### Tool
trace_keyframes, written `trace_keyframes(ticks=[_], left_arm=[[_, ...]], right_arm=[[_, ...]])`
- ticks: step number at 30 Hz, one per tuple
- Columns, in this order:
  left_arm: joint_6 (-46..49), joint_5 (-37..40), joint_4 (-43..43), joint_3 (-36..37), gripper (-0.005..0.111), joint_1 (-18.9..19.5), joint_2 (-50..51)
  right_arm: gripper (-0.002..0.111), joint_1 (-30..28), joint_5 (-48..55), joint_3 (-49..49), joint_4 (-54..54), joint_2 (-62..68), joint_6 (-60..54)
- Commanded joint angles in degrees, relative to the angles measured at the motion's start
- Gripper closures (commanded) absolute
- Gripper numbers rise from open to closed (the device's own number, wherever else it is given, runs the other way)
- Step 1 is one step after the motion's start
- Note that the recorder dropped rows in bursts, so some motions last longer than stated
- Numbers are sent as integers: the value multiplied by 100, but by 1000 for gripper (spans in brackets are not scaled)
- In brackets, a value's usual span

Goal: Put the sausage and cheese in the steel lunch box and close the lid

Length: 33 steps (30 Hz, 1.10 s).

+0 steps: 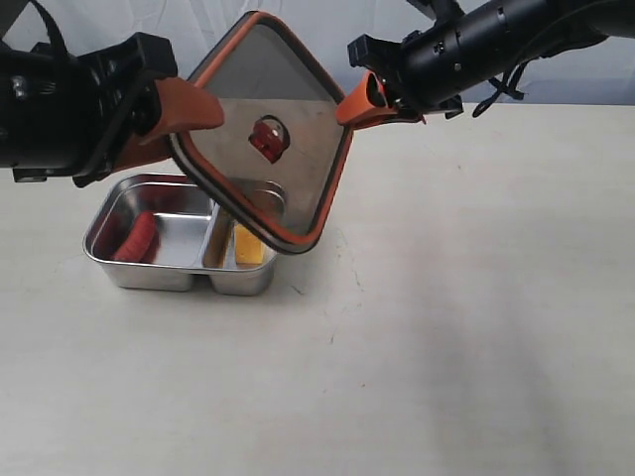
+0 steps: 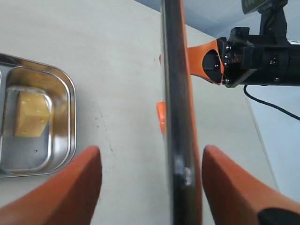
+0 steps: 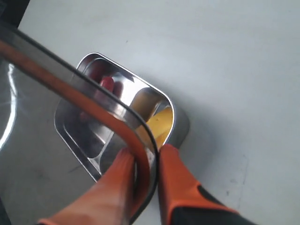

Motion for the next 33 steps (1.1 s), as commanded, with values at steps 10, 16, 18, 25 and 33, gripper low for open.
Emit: trace_keyframes(ticks=[10,16,18,25,33], left_arm=[[154,202,-100,33,85,23,21],[227,249,361,33,106,23,21],[252,249,592,33,106,23,21],[666,26,847,33,106,23,21],[1144,-118,847,33,106,23,21]], right_arm=[[109,243,-411,-3,221,-58,-61],[109,243,-341,-3,277,-58,-72],[109,243,-297,-3,277,-58,-84],[109,243,-262,-3,277,-58,-84],[71,232,-263,-3,265,-58,-84]])
